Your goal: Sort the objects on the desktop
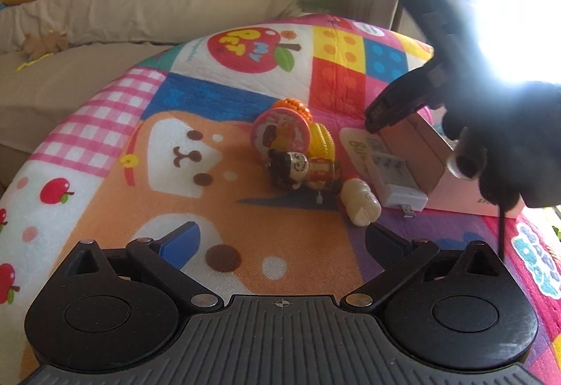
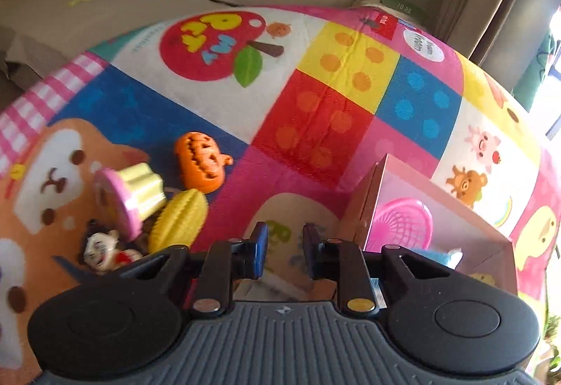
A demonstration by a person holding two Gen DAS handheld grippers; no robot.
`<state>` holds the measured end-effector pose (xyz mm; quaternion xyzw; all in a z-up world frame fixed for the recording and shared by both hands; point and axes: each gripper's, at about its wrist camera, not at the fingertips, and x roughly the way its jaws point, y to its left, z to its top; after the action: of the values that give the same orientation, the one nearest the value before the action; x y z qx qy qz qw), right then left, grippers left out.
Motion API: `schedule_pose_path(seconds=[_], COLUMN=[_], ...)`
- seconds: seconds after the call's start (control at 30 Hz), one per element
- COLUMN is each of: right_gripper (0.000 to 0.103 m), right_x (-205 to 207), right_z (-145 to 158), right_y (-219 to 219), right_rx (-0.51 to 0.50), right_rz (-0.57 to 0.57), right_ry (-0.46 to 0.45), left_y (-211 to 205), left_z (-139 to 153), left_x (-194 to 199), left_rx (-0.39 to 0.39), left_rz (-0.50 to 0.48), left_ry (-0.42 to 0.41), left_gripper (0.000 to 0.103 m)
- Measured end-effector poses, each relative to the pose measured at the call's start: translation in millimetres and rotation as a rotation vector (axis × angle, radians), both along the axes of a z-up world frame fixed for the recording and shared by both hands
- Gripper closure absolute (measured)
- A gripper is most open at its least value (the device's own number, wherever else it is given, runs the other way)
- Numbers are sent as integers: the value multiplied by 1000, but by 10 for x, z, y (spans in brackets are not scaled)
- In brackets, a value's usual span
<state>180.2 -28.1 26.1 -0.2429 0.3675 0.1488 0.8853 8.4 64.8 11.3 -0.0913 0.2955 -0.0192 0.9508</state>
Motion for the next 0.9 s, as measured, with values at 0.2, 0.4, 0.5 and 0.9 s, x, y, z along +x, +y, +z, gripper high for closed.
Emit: schedule_pose_path(seconds=[0.2,0.4,0.5,0.9], right_gripper=[82,82,83,32], right_x=[169,-390,-862,-1777], right_z=[-236,-229,-165,-253], right_y=[122,7,-171,-1163], right_rx=[-166,-178,-153,-43], right_rz=[41,182,292,209], right_ry=[95,114,128,-89], left_y=[79,87,83,-310], left_z=[-11,-11,-13,67], left_x=[20,14,20,108], left_rx=[-50,-50,-44,87], left_rz=[16,19,25,-51], left_ry=[10,11,14,30], left_gripper=[0,0,0,0])
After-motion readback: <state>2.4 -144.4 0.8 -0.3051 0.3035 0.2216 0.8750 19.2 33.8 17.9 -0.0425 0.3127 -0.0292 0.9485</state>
